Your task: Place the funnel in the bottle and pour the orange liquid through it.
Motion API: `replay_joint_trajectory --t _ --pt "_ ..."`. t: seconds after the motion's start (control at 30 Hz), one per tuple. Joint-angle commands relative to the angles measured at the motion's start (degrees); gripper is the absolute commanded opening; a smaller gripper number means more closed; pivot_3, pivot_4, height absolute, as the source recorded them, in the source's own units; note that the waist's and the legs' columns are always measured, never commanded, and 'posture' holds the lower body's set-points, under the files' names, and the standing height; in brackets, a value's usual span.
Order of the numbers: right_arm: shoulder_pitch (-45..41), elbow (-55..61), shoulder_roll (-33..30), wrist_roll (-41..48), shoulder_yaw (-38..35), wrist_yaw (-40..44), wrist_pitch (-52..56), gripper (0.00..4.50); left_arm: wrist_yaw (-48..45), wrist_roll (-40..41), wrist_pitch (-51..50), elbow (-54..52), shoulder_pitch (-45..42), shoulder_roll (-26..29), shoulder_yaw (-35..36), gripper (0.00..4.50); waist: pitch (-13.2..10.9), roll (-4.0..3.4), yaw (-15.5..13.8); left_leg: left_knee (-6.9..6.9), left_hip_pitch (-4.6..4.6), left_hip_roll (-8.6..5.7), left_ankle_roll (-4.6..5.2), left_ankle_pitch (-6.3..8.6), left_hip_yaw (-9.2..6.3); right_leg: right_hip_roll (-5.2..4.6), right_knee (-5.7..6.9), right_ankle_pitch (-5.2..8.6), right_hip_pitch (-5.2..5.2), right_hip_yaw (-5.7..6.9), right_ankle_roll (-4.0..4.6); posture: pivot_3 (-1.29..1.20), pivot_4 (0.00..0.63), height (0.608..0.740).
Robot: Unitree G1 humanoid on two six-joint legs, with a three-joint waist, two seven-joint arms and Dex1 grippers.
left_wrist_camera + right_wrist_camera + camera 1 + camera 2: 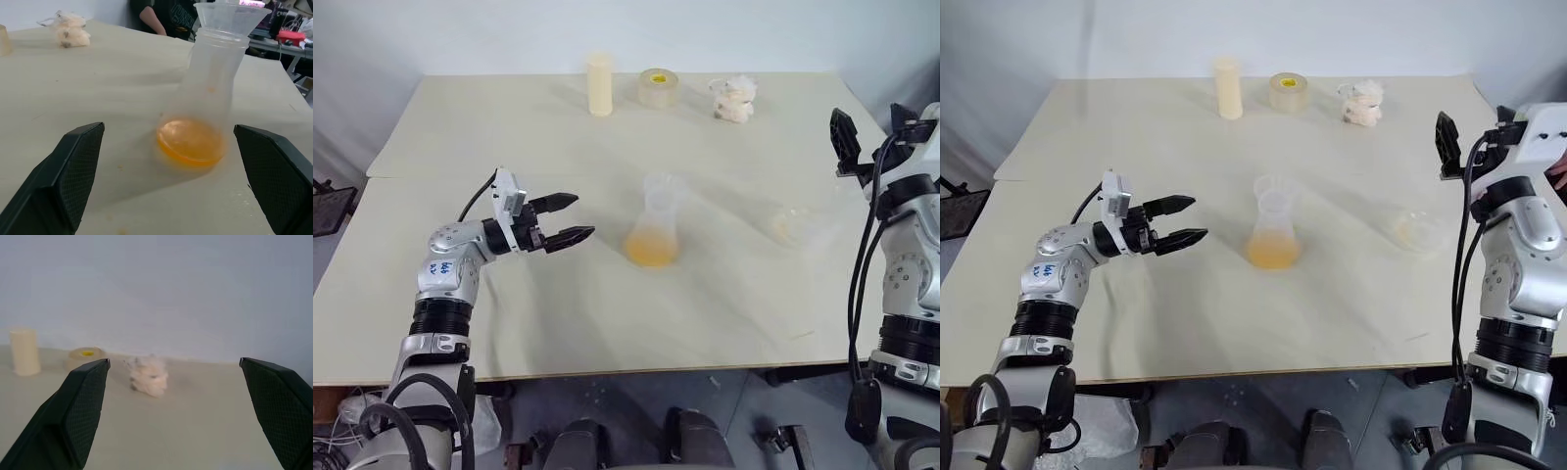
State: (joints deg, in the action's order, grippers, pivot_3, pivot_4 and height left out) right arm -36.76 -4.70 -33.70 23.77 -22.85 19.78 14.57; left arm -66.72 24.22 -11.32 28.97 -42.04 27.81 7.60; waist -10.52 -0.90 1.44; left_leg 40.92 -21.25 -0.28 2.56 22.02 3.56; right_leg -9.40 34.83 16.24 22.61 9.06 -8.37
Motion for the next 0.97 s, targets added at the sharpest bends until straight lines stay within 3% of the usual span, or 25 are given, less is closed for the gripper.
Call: replay_joint_trajectory --t 0.03,0.27,0.37,0.57,0.77,0.97 --pt "-0.1 6.1 -3.4 4.0 0.7 6.5 3.1 4.47 -0.6 3.7 -2.4 -3.7 0.0 0.2 2.3 4.50 0.0 0.00 0.0 0.00 0.00 0.02 0.00 0.00 -0.01 0.00 0.00 0.00 0.00 0.01 0.00 0.00 0.150 0.740" --pt "10.3 18.8 -8.3 11.3 2.7 18.8 10.8 4.47 -0.5 2.3 -1.7 -5.9 2.6 1.7 1.8 4.50 0.0 0.00 -0.3 0.00 0.00 -0.02 0.00 0.00 -0.02 0.00 -0.01 0.00 -0.02 0.03 0.00 0.00 0.150 0.740" --pt "21.1 23.6 -11.3 13.1 2.5 27.3 11.1 4.47 0.5 0.6 -0.7 -7.5 5.4 3.6 1.7 4.50 0.0 0.03 -1.2 0.03 -0.01 -0.04 0.01 0.00 0.03 0.00 -0.08 0.00 -0.03 0.02 0.00 0.00 0.150 0.740" --pt "34.0 18.8 -13.8 9.9 1.6 39.3 3.8 4.47 -4.7 3.3 2.1 -8.7 10.6 6.1 3.9 4.50 0.0 0.06 -2.2 0.12 0.02 -0.06 0.03 0.01 0.16 -0.01 -0.21 -0.01 -0.13 0.00 -0.01 0.00 0.150 0.740" --pt "36.3 11.2 -14.4 5.9 3.3 44.8 -2.9 4.47 -7.9 4.4 -0.3 -11.7 14.2 8.6 3.6 4.50 0.0 0.08 -2.7 0.15 0.09 -0.03 0.03 0.01 0.22 0.00 -0.24 -0.01 -0.16 -0.01 -0.01 0.00 0.150 0.740" --pt "33.6 9.9 -12.8 5.5 4.5 44.0 -3.7 4.47 -9.4 5.1 -0.1 -14.1 16.0 9.8 4.3 4.50 0.0 0.07 -2.8 0.16 0.09 0.02 0.03 0.01 0.19 0.00 -0.23 -0.01 -0.16 0.00 -0.01 0.00 0.150 0.740"
